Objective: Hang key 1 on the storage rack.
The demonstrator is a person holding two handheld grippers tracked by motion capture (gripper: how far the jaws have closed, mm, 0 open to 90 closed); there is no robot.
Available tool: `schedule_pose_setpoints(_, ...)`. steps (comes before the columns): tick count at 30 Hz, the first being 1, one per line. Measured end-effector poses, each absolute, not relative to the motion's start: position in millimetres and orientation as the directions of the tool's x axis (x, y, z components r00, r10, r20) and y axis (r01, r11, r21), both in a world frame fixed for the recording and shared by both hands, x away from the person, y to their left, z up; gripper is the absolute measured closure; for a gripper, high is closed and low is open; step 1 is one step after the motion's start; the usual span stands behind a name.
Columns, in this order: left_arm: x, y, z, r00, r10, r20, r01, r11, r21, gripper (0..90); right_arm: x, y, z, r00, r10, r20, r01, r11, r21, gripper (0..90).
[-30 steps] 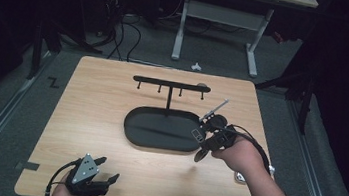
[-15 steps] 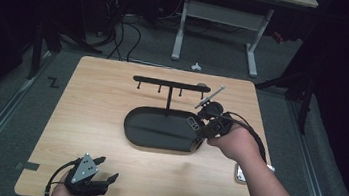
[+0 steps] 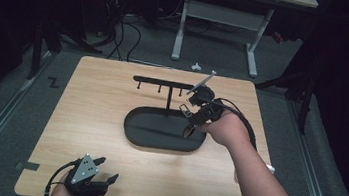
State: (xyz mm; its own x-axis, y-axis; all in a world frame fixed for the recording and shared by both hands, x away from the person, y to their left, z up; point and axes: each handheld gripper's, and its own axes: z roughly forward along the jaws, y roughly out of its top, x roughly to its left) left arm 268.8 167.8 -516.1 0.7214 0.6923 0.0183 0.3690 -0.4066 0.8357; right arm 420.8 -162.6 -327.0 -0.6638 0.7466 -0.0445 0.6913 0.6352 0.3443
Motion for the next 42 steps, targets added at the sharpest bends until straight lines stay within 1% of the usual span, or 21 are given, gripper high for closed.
schedule_pose_setpoints(12,268.0,168.7,-515.8,0.723,0.691,0.019,0.366,-0.406,0.837,29.6,445.7,-152.8,-318.5,-0.645,0.761,-0.063,0.697,0.62,0.36,80.2)
schedule_pose_setpoints(20,267.8,169.7,-515.6,0.721,0.692,0.018,0.365,-0.403,0.839,29.7,456.8,-149.7,-315.8,-0.615,0.787,-0.054,0.717,0.586,0.377,80.2)
schedule_pose_setpoints(27,268.1,170.3,-515.8,0.724,0.689,0.015,0.37,-0.407,0.835,29.7,464.3,-148.1,-324.6,-0.613,0.788,-0.054,0.72,0.585,0.374,80.2)
schedule_pose_setpoints(31,267.9,169.4,-516.5,0.726,0.687,0.015,0.37,-0.409,0.834,29.6,467.1,-147.1,-335.4,-0.608,0.792,-0.057,0.729,0.585,0.355,80.2)
schedule_pose_setpoints(42,268.5,169.2,-517.9,0.73,0.684,0.018,0.373,-0.42,0.828,29.6,477.2,-142.0,-346.9,-0.581,0.811,-0.07,0.742,0.563,0.365,80.1)
